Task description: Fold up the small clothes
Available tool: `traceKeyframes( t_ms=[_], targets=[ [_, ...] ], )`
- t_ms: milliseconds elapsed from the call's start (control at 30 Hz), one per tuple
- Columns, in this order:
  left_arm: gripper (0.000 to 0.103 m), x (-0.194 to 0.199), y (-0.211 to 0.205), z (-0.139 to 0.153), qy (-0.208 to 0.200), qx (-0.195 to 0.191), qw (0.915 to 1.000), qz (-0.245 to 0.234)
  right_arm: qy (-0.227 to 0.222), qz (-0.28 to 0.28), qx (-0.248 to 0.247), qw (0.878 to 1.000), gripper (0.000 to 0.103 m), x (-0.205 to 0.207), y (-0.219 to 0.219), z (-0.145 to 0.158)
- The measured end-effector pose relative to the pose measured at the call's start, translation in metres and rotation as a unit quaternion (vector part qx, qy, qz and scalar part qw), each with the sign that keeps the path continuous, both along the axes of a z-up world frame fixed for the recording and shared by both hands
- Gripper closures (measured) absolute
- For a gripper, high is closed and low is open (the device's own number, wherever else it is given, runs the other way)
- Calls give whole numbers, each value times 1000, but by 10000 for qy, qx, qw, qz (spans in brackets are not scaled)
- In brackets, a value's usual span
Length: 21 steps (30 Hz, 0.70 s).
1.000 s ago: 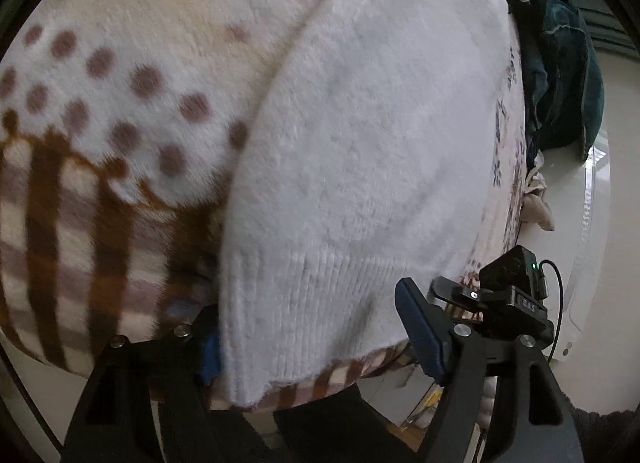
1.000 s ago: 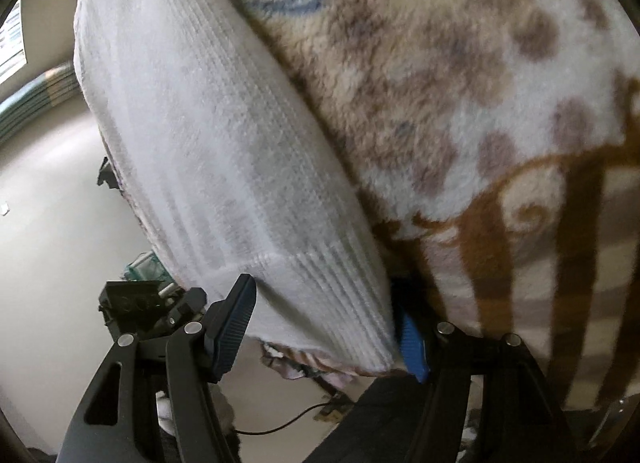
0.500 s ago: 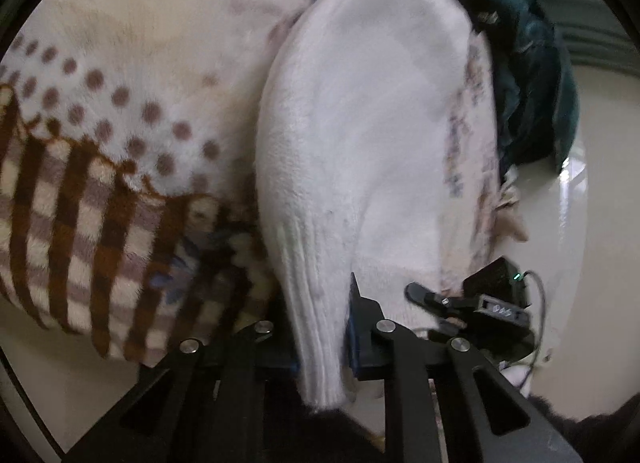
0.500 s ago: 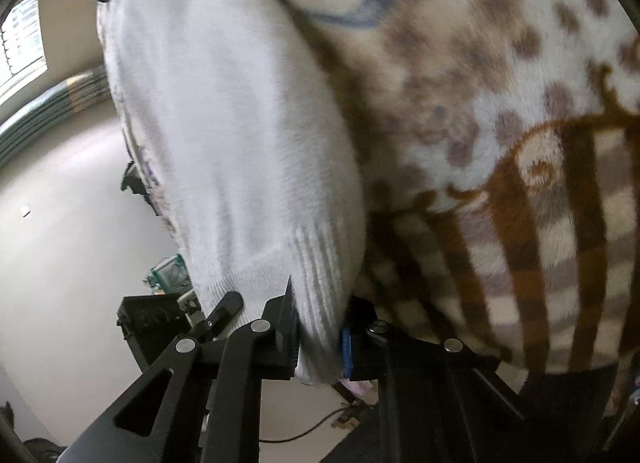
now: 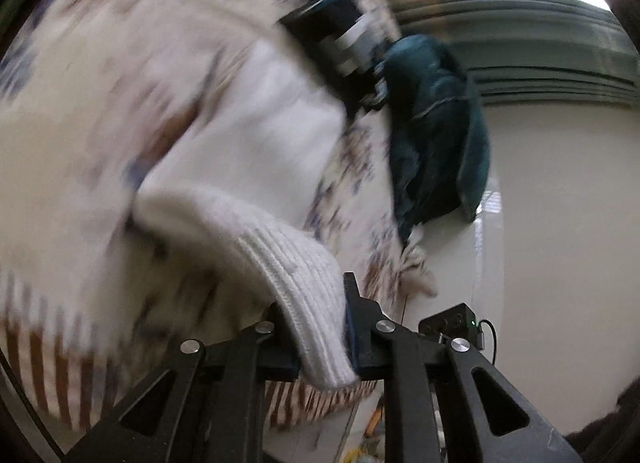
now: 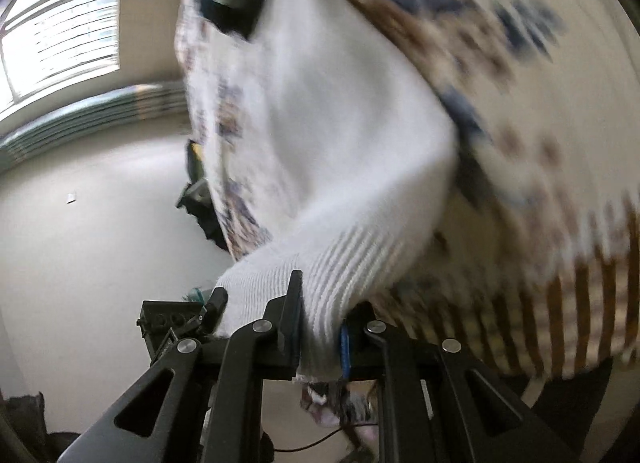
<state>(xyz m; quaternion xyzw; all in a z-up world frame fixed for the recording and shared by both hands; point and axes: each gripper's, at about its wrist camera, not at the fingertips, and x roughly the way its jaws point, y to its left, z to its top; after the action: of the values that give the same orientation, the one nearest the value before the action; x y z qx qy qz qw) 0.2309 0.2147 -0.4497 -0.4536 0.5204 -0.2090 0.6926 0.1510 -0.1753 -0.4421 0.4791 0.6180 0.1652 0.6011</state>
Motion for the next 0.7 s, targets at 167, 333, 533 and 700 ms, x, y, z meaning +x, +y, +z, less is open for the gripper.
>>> traceKeyframes(
  t_ms=[167, 333, 533, 700],
  targets=[
    [89, 107, -2, 2, -495, 246, 9985, 53, -871, -14, -270, 9958, 88, 109, 5, 37],
    [89, 200, -3, -34, -359, 408, 9984, 184, -1235, 81, -722, 9897, 88, 238, 5, 26],
    [58, 268, 17, -87, 405, -18, 9967, 703, -719, 199, -686, 9948, 83, 359, -8, -32],
    [43, 264, 46, -82, 276, -42, 9908, 1322, -953, 15, -250, 9951, 36, 390, -19, -44]
  ],
)
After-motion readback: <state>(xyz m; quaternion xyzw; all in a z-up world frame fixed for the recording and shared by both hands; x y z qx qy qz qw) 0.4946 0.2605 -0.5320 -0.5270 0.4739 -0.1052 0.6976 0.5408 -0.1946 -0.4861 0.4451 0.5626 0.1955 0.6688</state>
